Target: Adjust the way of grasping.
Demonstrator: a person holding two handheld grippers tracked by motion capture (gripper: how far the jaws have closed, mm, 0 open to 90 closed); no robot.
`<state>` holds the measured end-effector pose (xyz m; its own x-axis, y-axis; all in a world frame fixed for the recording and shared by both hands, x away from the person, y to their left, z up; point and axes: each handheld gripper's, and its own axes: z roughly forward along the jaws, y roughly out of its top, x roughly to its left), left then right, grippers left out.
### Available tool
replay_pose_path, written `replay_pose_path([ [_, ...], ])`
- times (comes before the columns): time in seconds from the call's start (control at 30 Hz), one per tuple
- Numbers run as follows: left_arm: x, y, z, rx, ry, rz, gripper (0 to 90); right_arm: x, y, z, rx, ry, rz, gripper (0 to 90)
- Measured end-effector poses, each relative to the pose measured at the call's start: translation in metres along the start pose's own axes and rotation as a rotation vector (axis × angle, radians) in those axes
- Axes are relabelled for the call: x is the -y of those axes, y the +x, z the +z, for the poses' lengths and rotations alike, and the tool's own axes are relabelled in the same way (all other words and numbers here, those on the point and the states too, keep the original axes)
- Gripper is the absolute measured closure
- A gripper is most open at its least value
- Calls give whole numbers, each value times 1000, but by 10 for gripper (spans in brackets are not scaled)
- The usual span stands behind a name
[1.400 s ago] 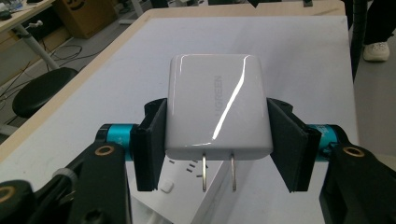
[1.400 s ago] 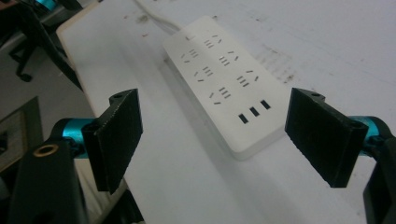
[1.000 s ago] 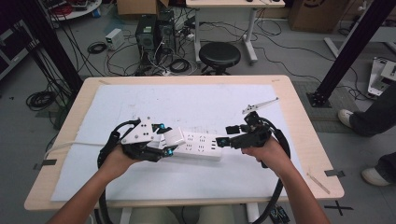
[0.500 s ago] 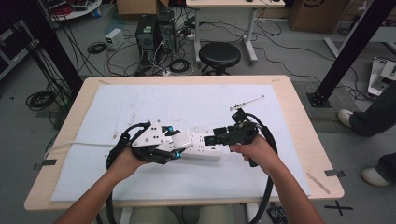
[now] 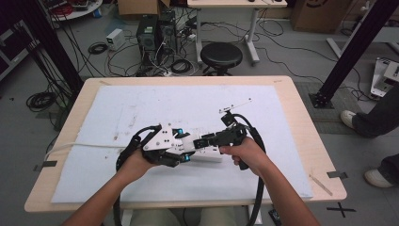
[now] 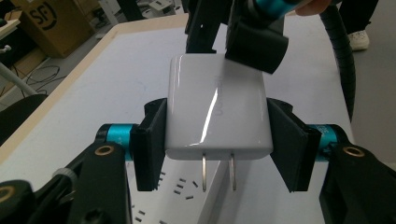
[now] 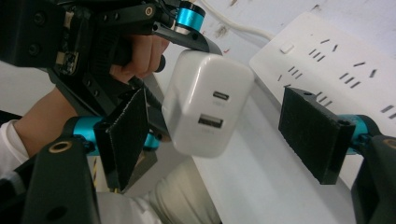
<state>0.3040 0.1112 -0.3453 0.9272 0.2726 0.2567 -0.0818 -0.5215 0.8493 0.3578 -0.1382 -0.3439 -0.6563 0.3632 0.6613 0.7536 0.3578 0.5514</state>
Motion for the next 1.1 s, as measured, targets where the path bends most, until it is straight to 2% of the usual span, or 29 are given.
replay_pose_path([
  [0.2, 0, -2, 3, 7, -2, 10, 425, 0, -3, 8, -54, 19, 19, 363],
  [0.3, 0, -3, 3, 10, -3, 18, 425, -1, -5, 9, -92, 25, 52, 442],
  [0.4, -1, -4, 3, 13, -6, 28, 425, -1, -7, 10, -112, 18, 52, 469],
  [0.53, -1, -5, 4, 13, -12, 36, 425, -1, -8, 10, -114, 32, 85, 528],
  [0.7, 0, -7, 6, 6, -5, 51, 424, 3, -16, 9, -168, 11, 130, 592],
  [0.73, 0, -7, 7, 8, -3, 43, 423, 3, -16, 9, -165, 13, 145, 597],
  [0.77, 1, -7, 7, 11, -2, 24, 386, 5, -17, 9, -149, 11, 143, 611],
  [0.8, 1, -6, 8, 1, 7, 1, 386, 5, -17, 9, -149, 11, 143, 611],
  [0.83, 3, -4, 9, -4, 21, -37, 287, 5, -18, 8, -131, 11, 139, 616],
  [0.87, 5, -2, 8, 2, 33, -67, 227, 6, -19, 7, -129, 1, 137, 620],
  [0.93, 12, 1, 6, 0, 42, -95, 217, 8, -20, 1, -106, -22, 135, 624],
  [1.0, 20, 2, 3, -5, 43, -140, 218, 10, -22, -5, -83, -53, 121, 626],
  [1.1, 30, 5, -1, -23, 48, -180, 217, 15, -24, -15, -20, -94, 76, 630],
])
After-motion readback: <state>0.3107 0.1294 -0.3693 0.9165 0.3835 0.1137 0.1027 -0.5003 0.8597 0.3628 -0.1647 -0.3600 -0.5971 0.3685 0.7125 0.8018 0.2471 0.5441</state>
